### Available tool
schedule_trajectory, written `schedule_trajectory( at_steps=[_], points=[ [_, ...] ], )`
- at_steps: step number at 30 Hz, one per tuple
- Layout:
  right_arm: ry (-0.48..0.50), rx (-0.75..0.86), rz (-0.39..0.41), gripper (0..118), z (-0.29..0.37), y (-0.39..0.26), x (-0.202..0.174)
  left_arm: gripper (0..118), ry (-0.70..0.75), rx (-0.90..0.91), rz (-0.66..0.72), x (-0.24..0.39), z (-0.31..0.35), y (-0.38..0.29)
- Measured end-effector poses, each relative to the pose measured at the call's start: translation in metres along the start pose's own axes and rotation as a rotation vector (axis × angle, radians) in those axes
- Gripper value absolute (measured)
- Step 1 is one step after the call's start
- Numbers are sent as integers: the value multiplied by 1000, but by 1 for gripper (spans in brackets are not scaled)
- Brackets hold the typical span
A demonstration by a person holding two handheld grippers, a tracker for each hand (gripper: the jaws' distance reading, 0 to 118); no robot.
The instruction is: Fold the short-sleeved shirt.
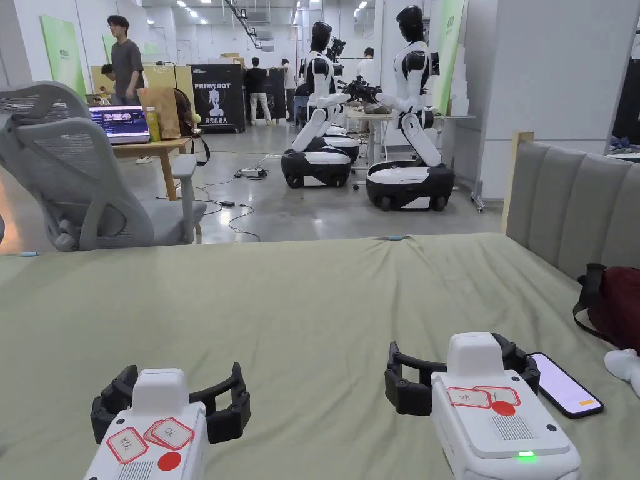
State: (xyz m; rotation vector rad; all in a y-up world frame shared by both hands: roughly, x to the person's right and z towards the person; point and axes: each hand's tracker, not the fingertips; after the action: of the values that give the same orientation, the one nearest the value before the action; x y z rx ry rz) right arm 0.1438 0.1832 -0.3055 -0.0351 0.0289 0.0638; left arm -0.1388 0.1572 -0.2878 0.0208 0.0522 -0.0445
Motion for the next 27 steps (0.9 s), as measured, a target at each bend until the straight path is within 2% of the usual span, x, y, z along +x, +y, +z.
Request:
schedule_trajectory(
  at_steps=[27],
  points=[
    [-2, -1, 10, 118, 5, 3, -1, 118, -10, 13, -21, 0, 2, -1]
  ],
)
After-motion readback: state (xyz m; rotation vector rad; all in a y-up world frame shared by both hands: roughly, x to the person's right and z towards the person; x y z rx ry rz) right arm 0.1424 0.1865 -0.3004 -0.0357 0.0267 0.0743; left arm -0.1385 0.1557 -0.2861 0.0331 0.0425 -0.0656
